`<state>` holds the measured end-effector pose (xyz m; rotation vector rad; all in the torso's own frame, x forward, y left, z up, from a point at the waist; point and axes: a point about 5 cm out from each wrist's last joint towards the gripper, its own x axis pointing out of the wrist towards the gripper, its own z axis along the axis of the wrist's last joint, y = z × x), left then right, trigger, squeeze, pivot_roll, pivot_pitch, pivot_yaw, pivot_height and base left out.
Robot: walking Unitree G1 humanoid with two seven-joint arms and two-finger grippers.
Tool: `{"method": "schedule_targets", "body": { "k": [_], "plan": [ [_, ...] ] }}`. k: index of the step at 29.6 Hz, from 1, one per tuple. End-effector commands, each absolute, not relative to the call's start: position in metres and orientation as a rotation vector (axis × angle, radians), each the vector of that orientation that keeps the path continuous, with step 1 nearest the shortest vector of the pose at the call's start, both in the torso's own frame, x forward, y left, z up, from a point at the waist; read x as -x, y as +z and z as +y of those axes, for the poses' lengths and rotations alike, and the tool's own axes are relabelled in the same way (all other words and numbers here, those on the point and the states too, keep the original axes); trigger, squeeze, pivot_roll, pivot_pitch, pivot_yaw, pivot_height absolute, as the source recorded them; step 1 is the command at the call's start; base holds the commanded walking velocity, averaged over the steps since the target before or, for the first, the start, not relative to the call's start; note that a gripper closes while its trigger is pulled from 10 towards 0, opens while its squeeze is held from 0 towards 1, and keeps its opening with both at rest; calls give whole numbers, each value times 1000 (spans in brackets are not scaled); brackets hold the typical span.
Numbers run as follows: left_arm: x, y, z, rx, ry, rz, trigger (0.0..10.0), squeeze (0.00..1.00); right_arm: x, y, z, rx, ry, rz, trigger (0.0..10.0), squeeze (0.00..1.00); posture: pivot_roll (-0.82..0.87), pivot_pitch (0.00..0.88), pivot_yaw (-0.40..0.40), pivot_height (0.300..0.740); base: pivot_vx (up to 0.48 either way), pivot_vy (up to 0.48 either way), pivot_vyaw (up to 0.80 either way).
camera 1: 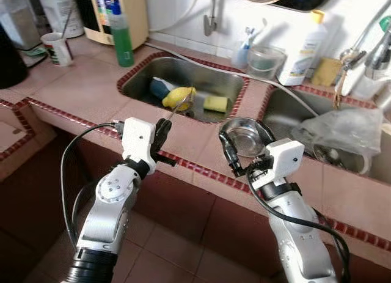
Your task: Kitchen organization
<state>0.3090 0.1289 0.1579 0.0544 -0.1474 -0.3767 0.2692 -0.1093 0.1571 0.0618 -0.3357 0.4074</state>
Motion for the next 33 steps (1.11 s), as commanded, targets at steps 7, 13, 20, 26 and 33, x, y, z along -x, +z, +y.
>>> {"method": "schedule_targets", "body": {
  "k": [7, 13, 20, 26, 33],
  "plan": [
    [-310, 161, 119, -51, -396, -162, 10000, 0, -270, 157, -114, -47, 402, -335, 10000, 0, -94, 36, -18, 740, 0, 336, 0],
    [-309, 160, 119, -48, -392, -161, 10000, 0, -270, 157, -115, -45, 406, -335, 10000, 0, -97, 39, -20, 740, 0, 336, 0],
    [-308, 159, 118, -49, -392, -158, 10000, 0, -269, 157, -116, -41, 405, -331, 10000, 0, -101, 52, -22, 740, 0, 327, 0],
    [-308, 158, 118, -76, -372, -155, 10000, 0, -269, 155, -117, -47, 399, -318, 10000, 0, -100, 62, -21, 740, 0, 91, 0],
    [-306, 159, 117, -72, -387, -168, 10000, 0, -271, 154, -116, -50, 398, -298, 10000, 0, -97, 66, -21, 740, 0, 0, -737]
  ]
}}
